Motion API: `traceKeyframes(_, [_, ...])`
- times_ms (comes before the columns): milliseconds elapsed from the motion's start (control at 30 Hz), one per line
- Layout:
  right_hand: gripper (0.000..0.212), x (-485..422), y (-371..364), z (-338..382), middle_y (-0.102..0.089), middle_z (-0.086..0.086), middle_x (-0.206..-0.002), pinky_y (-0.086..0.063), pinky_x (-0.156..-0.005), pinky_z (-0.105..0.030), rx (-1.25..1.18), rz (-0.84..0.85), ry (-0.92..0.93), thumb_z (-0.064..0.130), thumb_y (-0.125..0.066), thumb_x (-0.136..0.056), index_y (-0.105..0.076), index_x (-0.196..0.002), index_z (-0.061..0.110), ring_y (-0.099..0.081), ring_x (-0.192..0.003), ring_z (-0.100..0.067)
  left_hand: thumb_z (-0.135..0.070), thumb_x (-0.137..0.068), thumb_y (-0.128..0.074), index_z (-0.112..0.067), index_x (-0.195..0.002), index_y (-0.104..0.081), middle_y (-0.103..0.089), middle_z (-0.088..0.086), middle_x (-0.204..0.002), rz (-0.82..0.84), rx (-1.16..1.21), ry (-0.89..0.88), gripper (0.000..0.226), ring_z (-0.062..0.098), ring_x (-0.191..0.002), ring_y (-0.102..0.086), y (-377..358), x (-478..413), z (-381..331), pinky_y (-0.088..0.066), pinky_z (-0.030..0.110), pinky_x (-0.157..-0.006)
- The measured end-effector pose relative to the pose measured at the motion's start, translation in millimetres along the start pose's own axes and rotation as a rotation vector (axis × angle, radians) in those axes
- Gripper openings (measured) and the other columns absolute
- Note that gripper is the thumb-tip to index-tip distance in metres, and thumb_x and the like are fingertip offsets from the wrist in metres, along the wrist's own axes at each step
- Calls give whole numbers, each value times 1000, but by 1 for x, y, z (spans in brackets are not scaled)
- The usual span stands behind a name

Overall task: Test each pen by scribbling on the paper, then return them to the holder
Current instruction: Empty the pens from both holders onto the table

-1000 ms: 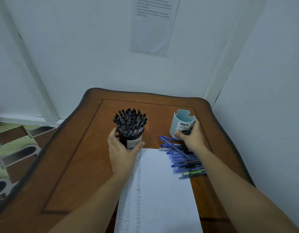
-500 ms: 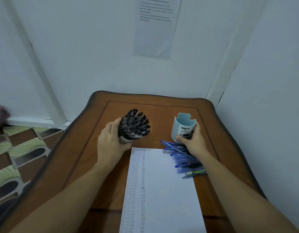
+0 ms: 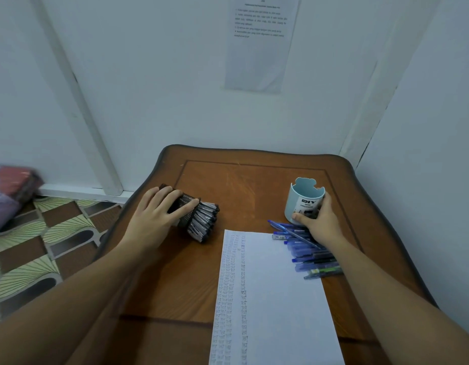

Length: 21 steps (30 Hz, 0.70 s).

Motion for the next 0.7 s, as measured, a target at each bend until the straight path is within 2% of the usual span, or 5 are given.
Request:
traceKeyframes(67, [90, 1, 0, 1, -53, -5, -142, -42, -96, -32, 2, 2, -2, 8, -82, -80, -27, -151, 18, -52, -129, -25, -13, -50, -95, -29, -145, -38, -52, 20, -132, -9, -6, -21, 113, 40, -127, -41, 3, 3, 5, 6, 38, -120])
traceKeyframes(300, [90, 3, 0, 3, -53, -4, -142, -40, -95, -31, 3, 3, -5, 8, -81, -80, -26, -151, 18, -50, -129, -23, -8, -66, -88, -27, -144, -42, -54, 20, -130, -97, 2, -69, 92, 40, -125, -43, 7, -5, -2, -8, 44, -118])
traceKeyframes(433, [91, 2, 0, 3, -54, -5, -141, -41, -95, -31, 0, 6, -7, 9, -82, -80, -27, -151, 18, -52, -126, -22, -1, -66, -86, -25, -141, -48, -56, 23, -127, -98, -9, -18, 87, 41, -123, -44, 3, 4, 14, 4, 36, -120])
traceKeyframes(533, [92, 1, -1, 2, -54, -4, -141, -40, -94, -31, -6, 5, -9, 10, -83, -79, -26, -152, 19, -52, -121, -18, -2, -74, -78, -24, -140, -51, -56, 23, -127, -95, 2, 32, 75, 43, -122, -47, -1, 11, 27, -14, 46, -117])
traceKeyframes(700, [92, 1, -1, 0, -52, -5, -143, -41, -96, -33, -4, 5, -9, 11, -82, -80, -26, -151, 21, -51, -129, -24, -2, -58, -90, -19, -137, -55, -55, 27, -125, -97, -49, 109, 88, 47, -118, -48, 0, 27, 66, -31, 58, -104])
Point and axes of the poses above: each hand's wrist, its own x-axis away from the middle knuckle, its own y-axis out of the back of the hand, z = x × y, the point moved 4 cm from there along -x, towards the middle knuckle
